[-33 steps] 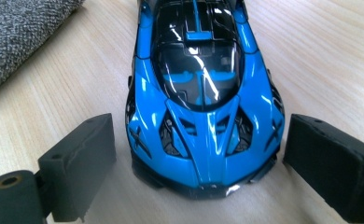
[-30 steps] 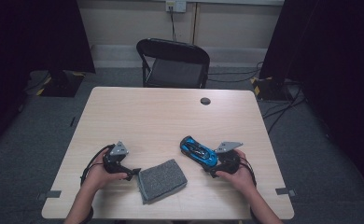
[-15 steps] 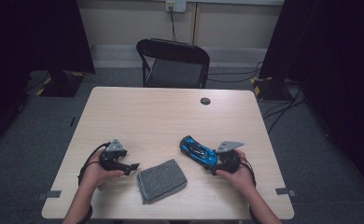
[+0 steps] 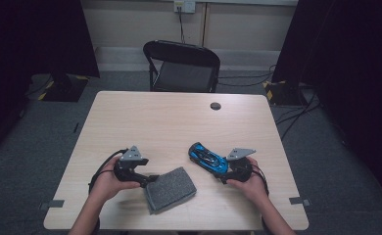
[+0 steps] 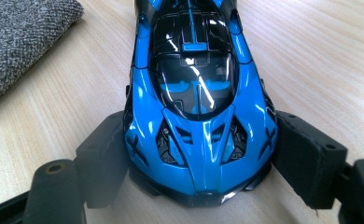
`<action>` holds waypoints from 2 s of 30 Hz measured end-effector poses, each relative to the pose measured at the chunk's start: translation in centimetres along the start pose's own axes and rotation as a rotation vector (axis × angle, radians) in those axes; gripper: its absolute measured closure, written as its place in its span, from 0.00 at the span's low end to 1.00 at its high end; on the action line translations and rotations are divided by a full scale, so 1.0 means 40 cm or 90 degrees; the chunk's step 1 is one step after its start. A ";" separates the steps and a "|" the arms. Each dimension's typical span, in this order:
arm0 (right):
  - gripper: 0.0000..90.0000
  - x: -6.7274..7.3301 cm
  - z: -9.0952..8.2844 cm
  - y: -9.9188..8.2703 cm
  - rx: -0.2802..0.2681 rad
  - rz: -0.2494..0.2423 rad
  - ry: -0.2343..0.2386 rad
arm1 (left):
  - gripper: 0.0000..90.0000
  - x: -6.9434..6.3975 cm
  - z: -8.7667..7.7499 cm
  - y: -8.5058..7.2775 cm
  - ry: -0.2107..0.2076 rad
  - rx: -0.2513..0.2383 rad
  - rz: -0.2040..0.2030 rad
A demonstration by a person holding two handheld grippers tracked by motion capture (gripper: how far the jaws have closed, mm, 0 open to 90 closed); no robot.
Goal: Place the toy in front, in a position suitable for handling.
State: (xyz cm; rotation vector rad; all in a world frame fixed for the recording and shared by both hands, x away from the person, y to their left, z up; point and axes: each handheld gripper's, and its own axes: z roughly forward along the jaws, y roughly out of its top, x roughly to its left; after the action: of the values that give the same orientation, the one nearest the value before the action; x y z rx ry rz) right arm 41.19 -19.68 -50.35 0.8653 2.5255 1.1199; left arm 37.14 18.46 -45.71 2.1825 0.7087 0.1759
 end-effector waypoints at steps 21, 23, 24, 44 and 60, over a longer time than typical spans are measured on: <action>0.27 0.000 0.000 0.000 0.000 0.000 0.000 | 0.36 -0.105 0.107 -0.009 -0.044 0.087 0.077; 0.27 0.000 0.000 0.000 0.000 0.000 0.000 | 0.37 -0.105 0.113 -0.014 -0.044 0.076 0.076; 0.27 0.000 0.000 0.000 0.000 0.000 0.000 | 0.37 -0.105 0.112 -0.014 -0.042 0.079 0.079; 0.27 -0.001 0.001 0.000 0.000 0.001 0.001 | 0.80 -0.095 0.111 -0.007 -0.026 0.079 0.026; 0.27 -0.002 0.002 0.001 0.000 0.000 0.003 | 0.81 -0.098 0.110 -0.004 -0.022 0.078 0.019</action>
State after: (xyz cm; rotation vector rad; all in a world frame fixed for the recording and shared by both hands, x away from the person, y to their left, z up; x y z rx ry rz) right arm 41.30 -19.66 -50.35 0.8640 2.5291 1.1221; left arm 35.34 13.48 -48.29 2.3071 0.6840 0.1120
